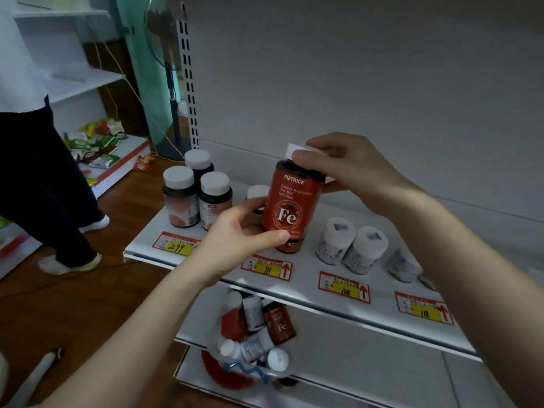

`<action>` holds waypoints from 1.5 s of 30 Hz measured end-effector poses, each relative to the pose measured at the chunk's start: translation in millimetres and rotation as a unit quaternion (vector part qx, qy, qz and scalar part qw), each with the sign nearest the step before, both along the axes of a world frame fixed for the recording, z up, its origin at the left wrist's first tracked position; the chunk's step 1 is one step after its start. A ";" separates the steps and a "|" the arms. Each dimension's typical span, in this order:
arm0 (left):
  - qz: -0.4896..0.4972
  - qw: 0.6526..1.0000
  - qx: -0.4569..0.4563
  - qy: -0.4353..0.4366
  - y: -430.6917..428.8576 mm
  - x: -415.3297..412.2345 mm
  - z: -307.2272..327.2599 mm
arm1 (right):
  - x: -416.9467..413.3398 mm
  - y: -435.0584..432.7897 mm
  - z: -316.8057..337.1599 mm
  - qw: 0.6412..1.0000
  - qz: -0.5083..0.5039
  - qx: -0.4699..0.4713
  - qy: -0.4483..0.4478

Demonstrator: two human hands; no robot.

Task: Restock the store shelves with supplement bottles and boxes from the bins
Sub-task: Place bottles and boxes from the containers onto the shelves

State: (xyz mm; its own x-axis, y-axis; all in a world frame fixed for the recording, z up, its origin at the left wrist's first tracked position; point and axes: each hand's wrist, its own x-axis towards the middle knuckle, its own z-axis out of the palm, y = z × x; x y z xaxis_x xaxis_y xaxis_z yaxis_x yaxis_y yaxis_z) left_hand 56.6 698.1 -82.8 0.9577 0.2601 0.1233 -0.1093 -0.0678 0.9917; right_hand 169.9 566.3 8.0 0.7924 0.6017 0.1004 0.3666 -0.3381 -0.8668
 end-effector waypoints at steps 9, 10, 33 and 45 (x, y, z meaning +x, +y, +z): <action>0.166 0.934 0.316 0.009 10.0 -24.6 -53.0 | 8.2 22.8 -3.1 0.992 -0.082 0.099 0.000; 0.164 0.927 0.338 0.020 11.9 -25.8 -60.3 | 10.2 27.1 -5.4 0.990 -0.090 0.107 -0.007; 0.134 0.840 0.523 0.060 24.8 -31.2 -131.0 | 76.1 91.9 -57.1 0.993 -0.088 -0.067 -0.032; 0.146 0.834 0.532 0.033 25.1 -28.2 -138.5 | 82.7 107.8 -79.3 0.979 -0.068 -0.186 0.053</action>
